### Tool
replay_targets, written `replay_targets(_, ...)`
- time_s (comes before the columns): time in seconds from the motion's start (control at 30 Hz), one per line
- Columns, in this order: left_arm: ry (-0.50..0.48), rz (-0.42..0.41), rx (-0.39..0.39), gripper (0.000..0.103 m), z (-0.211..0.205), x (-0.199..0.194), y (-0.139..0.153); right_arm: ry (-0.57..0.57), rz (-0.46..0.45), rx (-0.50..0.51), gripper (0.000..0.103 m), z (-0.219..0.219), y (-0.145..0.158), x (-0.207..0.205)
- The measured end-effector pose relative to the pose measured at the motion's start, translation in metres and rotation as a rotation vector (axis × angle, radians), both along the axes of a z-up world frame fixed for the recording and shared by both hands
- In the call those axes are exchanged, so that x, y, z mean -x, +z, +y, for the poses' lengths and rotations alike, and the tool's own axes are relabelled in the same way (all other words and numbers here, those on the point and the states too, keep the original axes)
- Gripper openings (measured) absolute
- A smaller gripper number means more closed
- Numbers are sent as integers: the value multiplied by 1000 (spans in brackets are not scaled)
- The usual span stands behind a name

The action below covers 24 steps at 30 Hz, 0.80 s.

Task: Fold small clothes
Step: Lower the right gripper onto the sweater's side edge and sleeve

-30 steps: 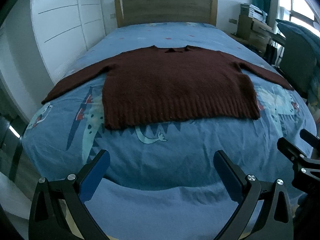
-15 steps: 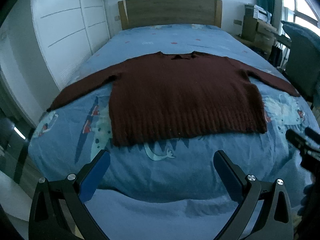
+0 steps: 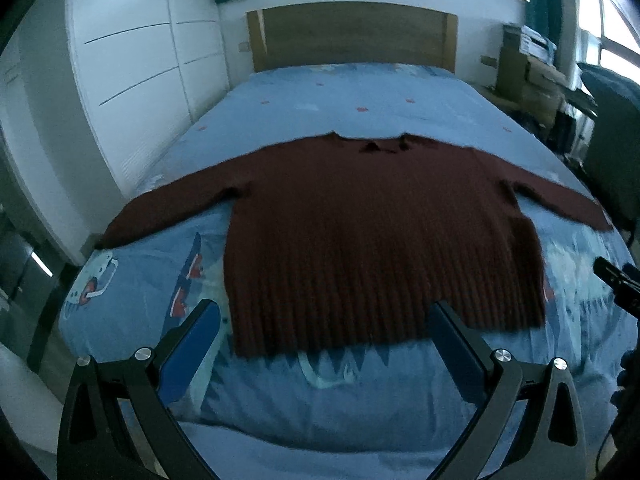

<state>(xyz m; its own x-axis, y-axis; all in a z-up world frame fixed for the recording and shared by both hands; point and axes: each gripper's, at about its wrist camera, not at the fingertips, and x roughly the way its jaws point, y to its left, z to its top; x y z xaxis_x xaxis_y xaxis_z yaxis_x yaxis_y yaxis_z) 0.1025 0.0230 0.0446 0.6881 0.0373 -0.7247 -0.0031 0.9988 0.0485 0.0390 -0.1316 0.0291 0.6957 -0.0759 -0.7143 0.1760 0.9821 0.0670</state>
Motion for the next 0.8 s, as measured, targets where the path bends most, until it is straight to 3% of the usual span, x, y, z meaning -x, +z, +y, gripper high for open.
replay_targets(0.23,5,25,-31,102,0,-37,2,-104,6,-8,103,-62,-9,-42)
replay_targets(0.8,68,159,29,102,10,-79,-24,-291,82,-101,103,-190,-64,-128)
